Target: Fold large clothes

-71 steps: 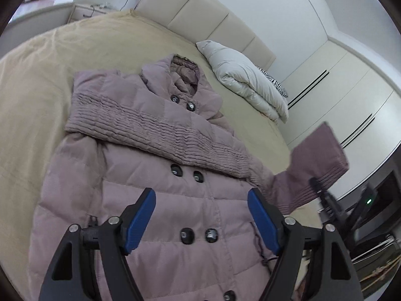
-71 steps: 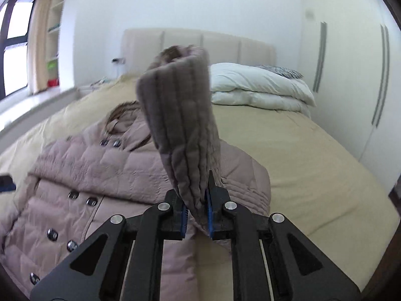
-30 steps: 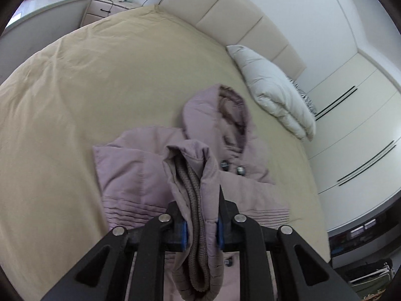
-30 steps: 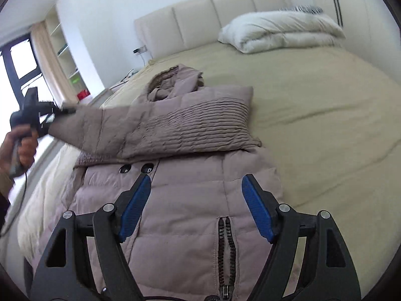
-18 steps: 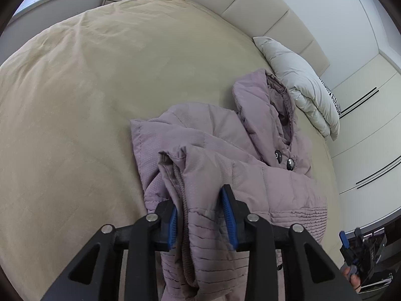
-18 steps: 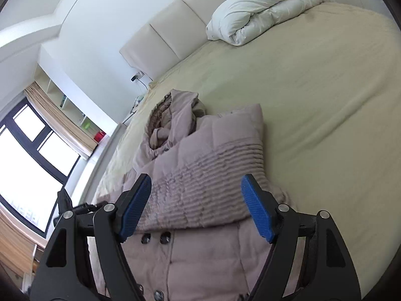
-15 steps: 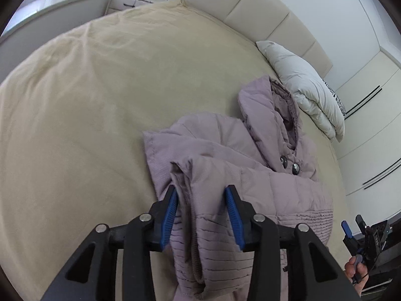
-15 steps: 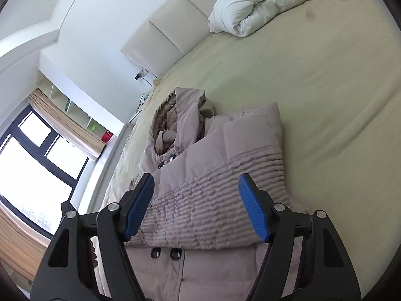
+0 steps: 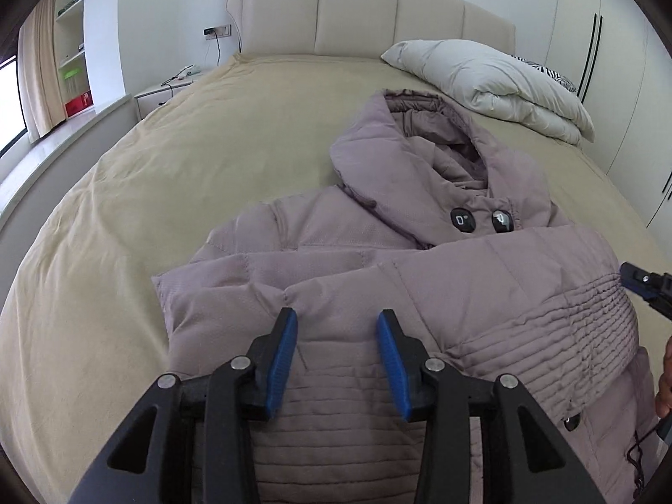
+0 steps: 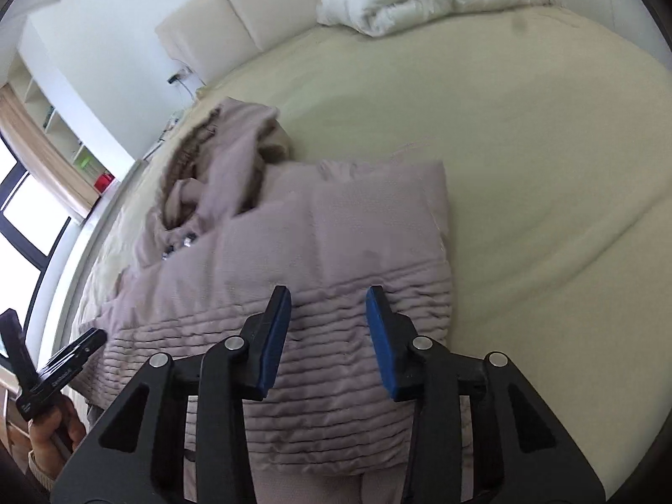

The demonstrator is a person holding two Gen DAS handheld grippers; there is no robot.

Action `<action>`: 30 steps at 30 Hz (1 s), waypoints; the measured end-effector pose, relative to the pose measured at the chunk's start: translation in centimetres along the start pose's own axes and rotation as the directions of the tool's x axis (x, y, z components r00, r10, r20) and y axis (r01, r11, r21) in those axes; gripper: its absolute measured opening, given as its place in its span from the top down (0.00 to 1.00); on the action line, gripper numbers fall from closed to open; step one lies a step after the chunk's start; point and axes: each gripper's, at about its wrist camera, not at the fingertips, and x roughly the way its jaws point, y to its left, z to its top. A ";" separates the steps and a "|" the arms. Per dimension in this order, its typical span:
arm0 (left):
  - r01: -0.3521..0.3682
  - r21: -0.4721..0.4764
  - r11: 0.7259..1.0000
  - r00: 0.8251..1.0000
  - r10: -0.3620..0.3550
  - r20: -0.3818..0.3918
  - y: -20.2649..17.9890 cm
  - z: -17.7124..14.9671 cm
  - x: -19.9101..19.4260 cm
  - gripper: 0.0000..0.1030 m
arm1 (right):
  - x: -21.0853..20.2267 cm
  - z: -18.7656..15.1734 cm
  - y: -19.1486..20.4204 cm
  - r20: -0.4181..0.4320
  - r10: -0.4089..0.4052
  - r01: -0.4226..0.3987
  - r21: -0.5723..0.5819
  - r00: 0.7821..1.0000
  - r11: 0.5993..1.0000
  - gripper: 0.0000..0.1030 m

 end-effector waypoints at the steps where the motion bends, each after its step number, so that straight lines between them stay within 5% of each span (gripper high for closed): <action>1: -0.002 0.003 1.000 1.000 0.002 0.001 0.0 0.0 0.2 0.58 | -0.7 0.3 1.0 0.033 0.011 -0.009 -0.047 0.999 0.999 0.64; 3: -0.006 0.021 1.000 1.000 0.006 -0.001 -0.1 0.1 1.0 0.58 | -0.6 1.2 2.5 0.048 -0.024 0.029 -0.109 0.999 0.994 0.64; 6: 0.003 0.038 0.999 1.000 -0.003 0.002 0.0 -0.2 1.7 0.57 | 3.4 1.1 1.1 -0.062 -0.078 0.073 -0.069 0.995 0.995 0.64; 12: -0.028 0.036 0.999 0.998 0.026 0.050 0.0 1.3 -1.1 0.58 | 3.9 0.0 1.3 -0.020 -0.085 0.082 -0.123 0.996 0.989 0.63; 15: 0.008 0.021 1.000 0.996 -0.010 0.090 -0.7 4.2 -1.7 0.39 | 0.5 0.4 2.1 0.099 0.027 -0.019 -0.073 0.995 0.997 0.55; 18: 0.010 0.036 0.999 0.995 -0.013 0.094 -2.4 7.8 0.2 0.32 | 2.2 0.0 4.0 0.110 -0.055 0.074 -0.177 0.992 0.981 0.33; 20: 0.005 0.022 1.000 0.997 -0.007 0.077 -3.3 10.2 2.2 0.32 | 6.0 -1.6 3.9 0.014 -0.106 0.107 -0.226 0.994 0.968 0.31; 22: 0.022 -0.003 1.000 0.999 -0.022 0.050 -4.0 12.6 4.4 0.32 | 5.8 -2.5 3.7 0.078 -0.085 0.101 -0.224 0.993 0.969 0.31; 30: -0.089 0.027 0.996 0.996 0.090 -0.026 -8.3 19.1 13.0 0.32 | 4.9 -2.9 2.2 0.106 -0.026 0.046 -0.197 0.994 0.979 0.31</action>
